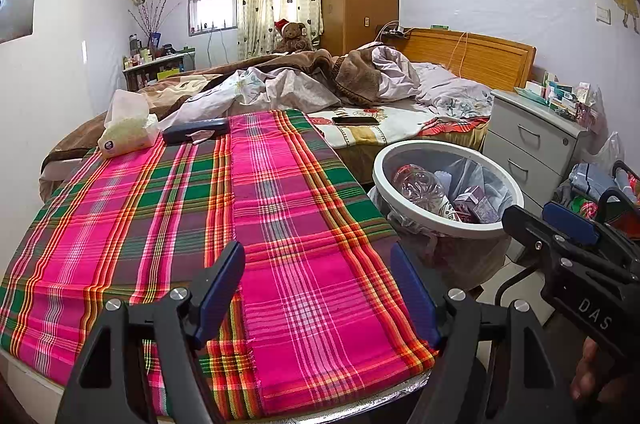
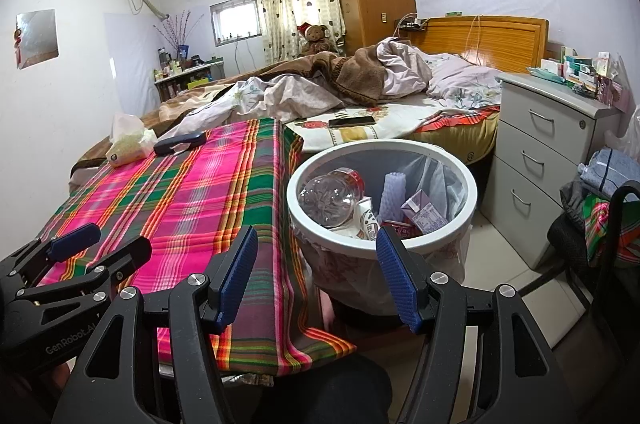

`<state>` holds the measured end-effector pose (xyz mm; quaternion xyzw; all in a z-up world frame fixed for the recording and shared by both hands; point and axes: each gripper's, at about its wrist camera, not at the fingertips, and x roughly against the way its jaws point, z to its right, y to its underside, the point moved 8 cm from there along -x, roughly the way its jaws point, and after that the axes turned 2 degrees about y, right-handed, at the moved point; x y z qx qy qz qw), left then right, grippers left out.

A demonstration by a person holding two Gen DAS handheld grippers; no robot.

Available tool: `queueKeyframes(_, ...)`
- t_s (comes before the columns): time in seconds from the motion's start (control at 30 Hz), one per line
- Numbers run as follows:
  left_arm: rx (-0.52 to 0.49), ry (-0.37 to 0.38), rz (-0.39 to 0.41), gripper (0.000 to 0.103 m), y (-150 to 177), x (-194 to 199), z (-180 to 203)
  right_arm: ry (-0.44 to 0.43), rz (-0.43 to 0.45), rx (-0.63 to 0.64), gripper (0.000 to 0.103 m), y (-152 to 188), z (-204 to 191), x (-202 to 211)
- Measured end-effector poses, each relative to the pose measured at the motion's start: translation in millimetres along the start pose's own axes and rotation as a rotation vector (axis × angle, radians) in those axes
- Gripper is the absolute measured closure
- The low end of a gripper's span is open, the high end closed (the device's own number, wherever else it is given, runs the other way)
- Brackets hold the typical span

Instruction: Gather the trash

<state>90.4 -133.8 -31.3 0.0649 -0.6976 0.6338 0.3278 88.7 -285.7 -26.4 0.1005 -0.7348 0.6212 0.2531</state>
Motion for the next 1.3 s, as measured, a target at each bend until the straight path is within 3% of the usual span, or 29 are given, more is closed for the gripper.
queueKeyframes(1.3,0.019,0.005,-0.006,0.026,1.7,1.7,-1.6,-0.002,0.0,-0.001,0.04,0.1,-4.1,0.8)
